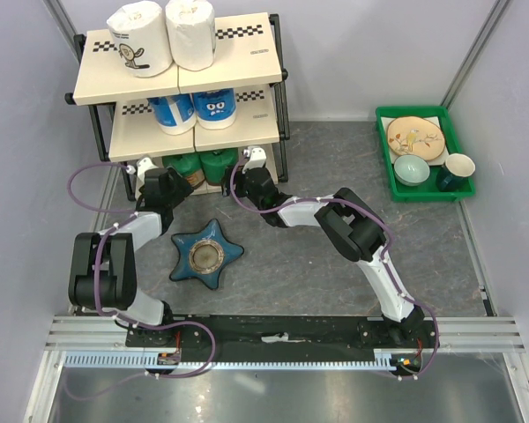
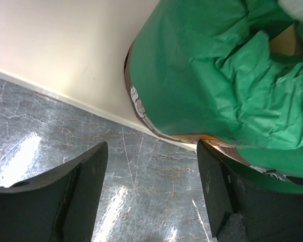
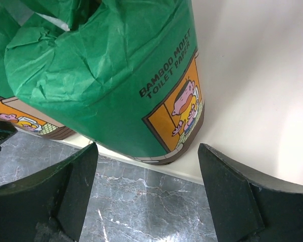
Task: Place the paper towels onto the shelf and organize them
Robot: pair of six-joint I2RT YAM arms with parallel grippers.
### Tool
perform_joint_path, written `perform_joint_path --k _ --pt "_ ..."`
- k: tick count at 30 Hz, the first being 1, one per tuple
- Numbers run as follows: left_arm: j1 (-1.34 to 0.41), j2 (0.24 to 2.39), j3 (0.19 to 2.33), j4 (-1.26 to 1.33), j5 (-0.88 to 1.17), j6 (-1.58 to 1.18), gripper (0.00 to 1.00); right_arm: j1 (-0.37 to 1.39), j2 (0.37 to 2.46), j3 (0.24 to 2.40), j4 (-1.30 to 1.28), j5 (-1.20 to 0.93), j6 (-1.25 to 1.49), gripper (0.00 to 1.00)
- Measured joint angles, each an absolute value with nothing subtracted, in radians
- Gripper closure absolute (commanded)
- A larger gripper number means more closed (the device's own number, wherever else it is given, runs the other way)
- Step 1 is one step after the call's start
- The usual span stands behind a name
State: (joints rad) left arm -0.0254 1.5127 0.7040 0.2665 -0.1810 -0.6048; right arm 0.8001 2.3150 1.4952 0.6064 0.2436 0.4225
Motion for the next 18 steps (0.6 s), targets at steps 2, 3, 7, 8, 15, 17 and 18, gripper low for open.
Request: perform_joint_path --k 2,3,7,8,15,17,18 --pt "-0.026 1.521 0.707 0.264 -0.181 -0.605 0.22 0.800 2.315 1.496 0.606 0.243 0.418 0.11" --pt "-0.026 1.525 0.708 0.264 -0.181 -0.605 0.22 0.800 2.315 1.496 0.606 0.243 0.417 0.11" --pt "-0.028 1.533 0.709 0.262 -0.181 -0.605 0.22 0.799 2.321 1.504 0.606 0.243 0.414 0.11" --pt "-0.028 1.533 0.710 0.260 -0.181 -0.605 0.22 0.799 2.322 1.506 0.607 0.242 0.414 0.11" --pt "-0.028 1.531 0.704 0.278 -0.182 -0.605 0.22 0.798 2.322 1.506 0.606 0.241 0.414 0.11" --pt "-0.029 1.520 0.688 0.313 -0.183 -0.605 0.22 0.798 2.322 1.506 0.606 0.241 0.414 0.11" --pt "-0.029 1.510 0.678 0.331 -0.184 -0.605 0.22 0.798 2.322 1.506 0.606 0.241 0.414 0.11"
